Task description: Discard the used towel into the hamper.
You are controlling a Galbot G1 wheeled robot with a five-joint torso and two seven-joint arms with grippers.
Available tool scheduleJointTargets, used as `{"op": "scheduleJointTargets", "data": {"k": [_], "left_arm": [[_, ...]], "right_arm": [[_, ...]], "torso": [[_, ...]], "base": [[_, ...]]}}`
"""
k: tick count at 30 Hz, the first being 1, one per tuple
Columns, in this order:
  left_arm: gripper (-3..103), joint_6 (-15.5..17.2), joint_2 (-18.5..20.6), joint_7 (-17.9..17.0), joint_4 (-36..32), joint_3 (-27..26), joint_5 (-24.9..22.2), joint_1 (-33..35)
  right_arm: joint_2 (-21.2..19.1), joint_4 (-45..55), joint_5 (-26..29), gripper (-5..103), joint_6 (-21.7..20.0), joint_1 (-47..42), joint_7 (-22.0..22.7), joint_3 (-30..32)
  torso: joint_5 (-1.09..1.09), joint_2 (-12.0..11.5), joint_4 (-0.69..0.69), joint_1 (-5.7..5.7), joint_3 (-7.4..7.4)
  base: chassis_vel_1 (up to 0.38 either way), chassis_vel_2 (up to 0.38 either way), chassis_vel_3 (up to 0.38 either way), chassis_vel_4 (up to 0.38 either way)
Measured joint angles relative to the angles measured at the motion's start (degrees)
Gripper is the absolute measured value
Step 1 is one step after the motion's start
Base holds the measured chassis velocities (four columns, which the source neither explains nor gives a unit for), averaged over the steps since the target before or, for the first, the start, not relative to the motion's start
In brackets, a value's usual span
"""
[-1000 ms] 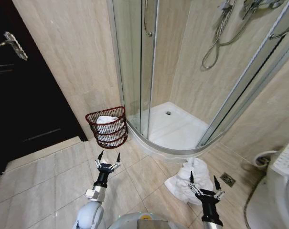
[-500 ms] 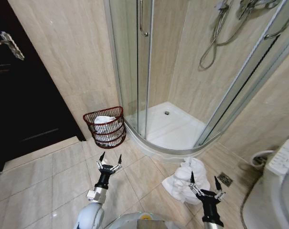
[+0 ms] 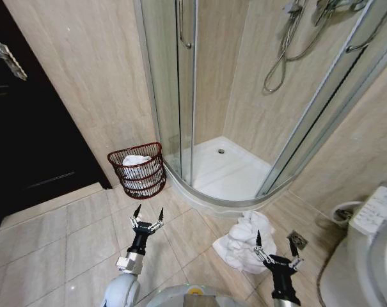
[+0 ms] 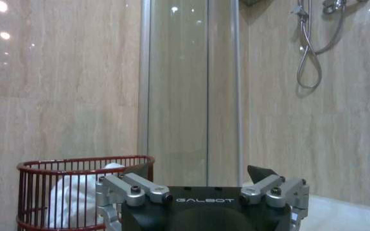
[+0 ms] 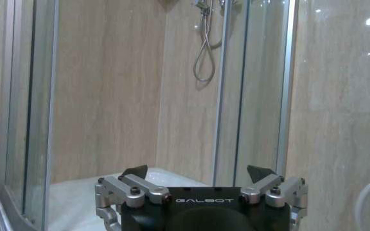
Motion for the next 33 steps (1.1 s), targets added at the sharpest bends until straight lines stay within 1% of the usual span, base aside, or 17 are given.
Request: {"op": "scheduleJointTargets", "data": {"k": [12, 16, 18, 19, 20, 21, 23, 24, 25, 26, 27, 28, 29, 30, 31, 32, 33], "left_arm": [[100, -0.2, 0.0, 0.3, 0.1, 0.4, 0.2, 0.8], [100, -0.8, 0.0, -0.2, 0.5, 0.6, 0.3, 0.7], [100, -1.9, -0.1, -0.8, 1.2, 0.7, 0.1, -0.1], [100, -1.9, -0.1, -0.8, 1.2, 0.7, 0.1, -0.1], [100, -2.0, -0.2, -0.8, 1.3, 0.7, 0.0, -0.2], [100, -2.2, -0.2, -0.9, 1.3, 0.7, -0.4, -0.4], [100, -2.2, -0.2, -0.9, 1.2, 0.6, -0.6, -0.4], [100, -2.2, -0.2, -0.9, 1.2, 0.6, -0.6, -0.4], [100, -2.2, -0.2, -0.9, 1.1, 0.5, -0.6, -0.3], [100, -2.2, -0.2, -0.9, 1.1, 0.5, -0.6, -0.3], [100, -2.2, -0.2, -0.9, 1.0, 0.4, -0.6, -0.1], [100, -2.2, -0.3, -0.9, 0.9, 0.1, -0.5, 0.2], [100, -2.2, -0.3, -0.9, 0.9, 0.1, -0.5, 0.2], [100, -2.2, -0.4, -0.9, 0.8, -0.1, -0.4, 0.4], [100, -2.1, -0.5, -1.0, 0.5, -0.6, -0.3, 0.8], [100, -2.1, -0.5, -1.0, 0.4, -0.8, -0.1, 1.0], [100, -2.1, -0.5, -1.0, 0.4, -0.8, -0.1, 1.0]], "right_arm": [[0.0, -0.4, 0.3, 100, 0.4, -0.1, 0.3, 0.0], [-0.1, -1.0, 1.2, 100, -0.2, 0.5, 0.5, 0.1], [-0.7, -2.6, 3.7, 100, -3.5, 2.3, 0.4, 0.6], [-0.7, -2.6, 3.7, 100, -3.5, 2.3, 0.4, 0.6], [-1.0, -3.3, 4.6, 100, -4.8, 3.2, 0.5, 0.8], [-2.0, -5.3, 6.3, 100, -8.1, 5.4, 1.0, 1.7], [-3.8, -8.6, 8.6, 100, -12.2, 8.9, 1.6, 3.1], [-3.8, -8.6, 8.6, 100, -12.2, 8.9, 1.6, 3.1], [-5.3, -10.7, 11.0, 100, -15.3, 11.1, 1.5, 4.1], [-5.3, -10.7, 11.0, 100, -15.3, 11.1, 1.5, 4.1], [-6.4, -11.8, 12.8, 100, -17.5, 12.7, 1.1, 4.7], [-8.1, -13.5, 15.3, 100, -20.8, 15.4, 0.0, 5.5], [-8.1, -13.5, 15.3, 100, -20.8, 15.4, 0.0, 5.5], [-8.6, -14.1, 16.1, 100, -21.8, 16.4, -0.4, 5.8], [-9.9, -15.9, 17.8, 100, -25.1, 19.7, -2.4, 6.5], [-10.2, -16.7, 18.5, 100, -26.8, 21.3, -3.5, 6.9], [-10.2, -16.7, 18.5, 100, -26.8, 21.3, -3.5, 6.9]], "torso": [[0.00, -0.1, 0.00, -0.05, -0.12], [0.00, -0.4, 0.00, -0.12, -0.28], [0.00, -0.3, -0.01, -0.11, -0.25], [0.00, -0.3, -0.01, -0.11, -0.25], [0.00, -0.3, -0.02, -0.11, -0.24], [0.00, -0.3, -0.01, -0.10, -0.22], [0.01, -0.3, 0.00, -0.09, -0.20], [0.01, -0.3, 0.00, -0.09, -0.20], [0.02, -0.3, 0.00, -0.09, -0.19], [0.02, -0.3, 0.00, -0.09, -0.19], [0.02, -0.3, -0.01, -0.08, -0.19], [0.01, -0.2, -0.01, -0.08, -0.19], [0.01, -0.2, -0.01, -0.08, -0.19], [0.02, -0.2, 0.00, -0.08, -0.18], [0.02, -0.2, 0.00, -0.08, -0.18], [0.01, -0.2, 0.00, -0.08, -0.18], [0.01, -0.2, 0.00, -0.08, -0.18]], "base": [[0.000, -0.064, -0.007, 0.073], [-0.001, -0.042, -0.006, 0.033], [0.000, 0.000, 0.000, 0.000], [0.000, 0.000, 0.000, 0.000], [0.000, 0.000, 0.000, 0.000], [0.000, 0.000, 0.000, 0.000], [0.000, 0.000, 0.000, 0.000], [0.000, 0.000, 0.000, 0.000], [0.000, 0.000, 0.000, 0.000], [0.000, 0.000, 0.000, 0.000], [0.000, 0.000, 0.000, 0.000], [0.000, 0.000, 0.000, 0.000], [0.000, 0.000, 0.000, 0.000], [0.000, 0.000, 0.000, 0.000], [0.000, 0.000, 0.000, 0.000], [0.000, 0.000, 0.000, 0.000], [0.000, 0.000, 0.000, 0.000]]}}
